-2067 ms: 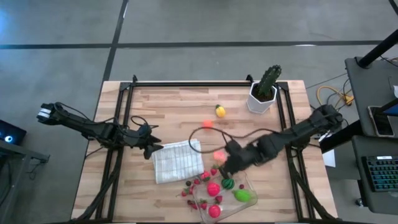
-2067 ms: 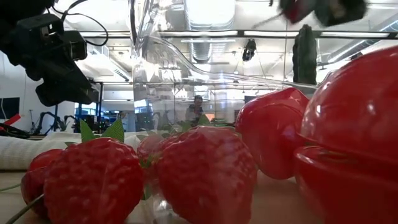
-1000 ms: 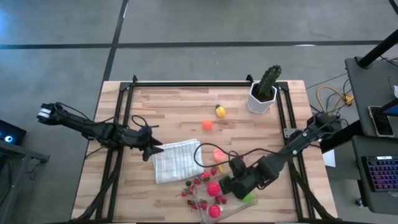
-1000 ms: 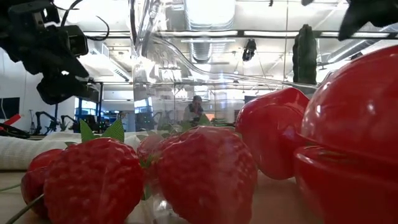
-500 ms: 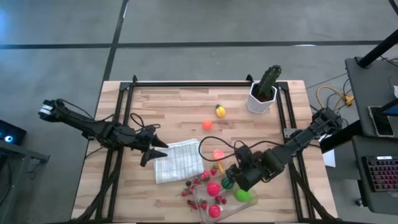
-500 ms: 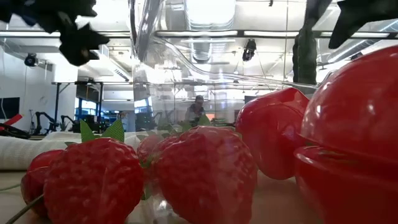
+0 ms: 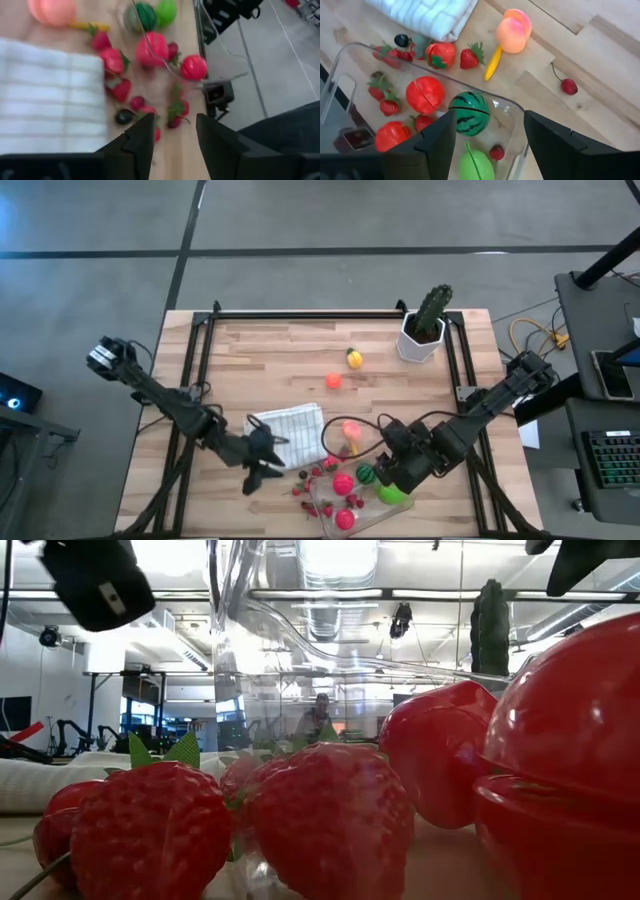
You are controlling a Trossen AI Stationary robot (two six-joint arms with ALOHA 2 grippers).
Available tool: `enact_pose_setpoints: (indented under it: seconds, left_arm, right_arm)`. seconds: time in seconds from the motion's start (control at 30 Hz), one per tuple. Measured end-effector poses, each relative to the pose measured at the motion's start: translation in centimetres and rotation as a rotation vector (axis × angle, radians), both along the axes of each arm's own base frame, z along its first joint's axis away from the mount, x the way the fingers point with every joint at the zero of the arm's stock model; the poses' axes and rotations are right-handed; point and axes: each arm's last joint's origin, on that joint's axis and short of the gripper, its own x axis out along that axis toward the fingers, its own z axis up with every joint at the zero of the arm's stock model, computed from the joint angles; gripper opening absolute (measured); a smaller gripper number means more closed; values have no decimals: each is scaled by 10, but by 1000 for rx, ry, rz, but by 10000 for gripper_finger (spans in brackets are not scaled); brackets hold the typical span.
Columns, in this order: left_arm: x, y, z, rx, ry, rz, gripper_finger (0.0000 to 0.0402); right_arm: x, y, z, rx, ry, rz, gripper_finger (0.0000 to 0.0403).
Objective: Pick and placing Produce into tupperware
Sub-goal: Put the red cherry into the transparent bin
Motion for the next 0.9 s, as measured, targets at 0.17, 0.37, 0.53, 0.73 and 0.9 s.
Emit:
enact_pose_setpoints:
  seconds: [0.17, 0.37, 0.53, 0.73, 0.9]
  left_arm:
    - [-2, -18, -4, -36, 36, -22, 130]
    - [-8, -37, -26, 56, 148, -87, 130]
    - [-2, -61, -39, 115, 214, -137, 130]
    - [14, -82, -45, 147, 228, -132, 141]
    - [18, -84, -49, 161, 235, -129, 177]
  right_arm:
    - [0, 0, 0, -23, 6, 51, 224]
    - [0, 0, 1, -45, 11, 100, 224]
    - [-2, 3, 1, -44, 9, 112, 224]
    - [-9, 13, 1, -29, 5, 120, 224]
    - [-12, 15, 0, -21, 6, 109, 224]
